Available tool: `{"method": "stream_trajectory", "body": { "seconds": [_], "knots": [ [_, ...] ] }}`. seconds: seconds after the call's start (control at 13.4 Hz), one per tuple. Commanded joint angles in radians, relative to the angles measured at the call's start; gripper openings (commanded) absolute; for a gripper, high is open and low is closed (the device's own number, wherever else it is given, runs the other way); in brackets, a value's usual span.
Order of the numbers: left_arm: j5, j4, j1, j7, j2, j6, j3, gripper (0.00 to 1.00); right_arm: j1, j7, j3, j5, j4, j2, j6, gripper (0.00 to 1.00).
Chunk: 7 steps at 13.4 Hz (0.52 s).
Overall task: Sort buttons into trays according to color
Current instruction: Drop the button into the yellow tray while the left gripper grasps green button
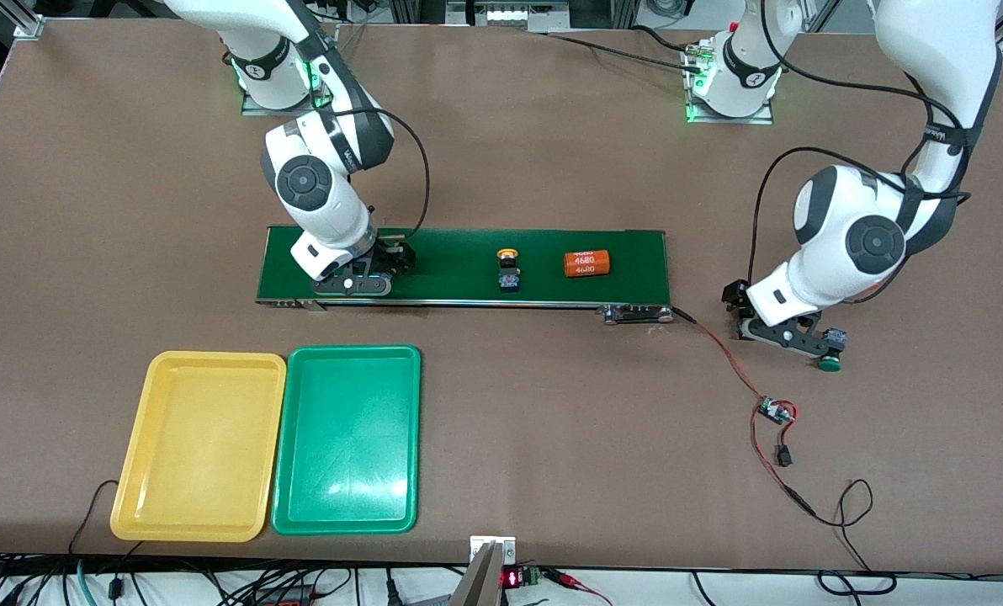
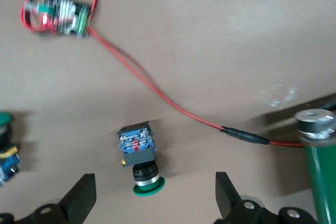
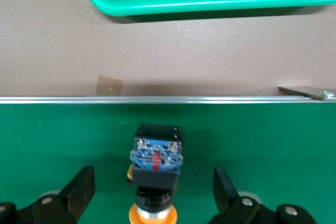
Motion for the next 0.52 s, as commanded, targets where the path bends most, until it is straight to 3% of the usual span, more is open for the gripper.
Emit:
{"method": "stream_trajectory", "body": {
  "seconds": [0.0,0.22,0.45],
  "knots": [
    [-0.035,0.023,0.024,-0.068,0.042,-0.007,-0.004,1.00,0.004,0.016,-0.003,-0.020,0.014,0.017,0.017,0.78],
    [-0.046,0.023,0.024,-0.085,0.085,-0.003,-0.004,1.00,-0.004,0.011,-0.003,-0.020,0.014,0.017,0.017,0.40],
    [-0.051,0.067,0.024,-0.090,0.132,-0.003,-0.002,1.00,-0.016,0.007,-0.007,-0.021,0.017,0.006,0.017,0.21]
  ]
}}
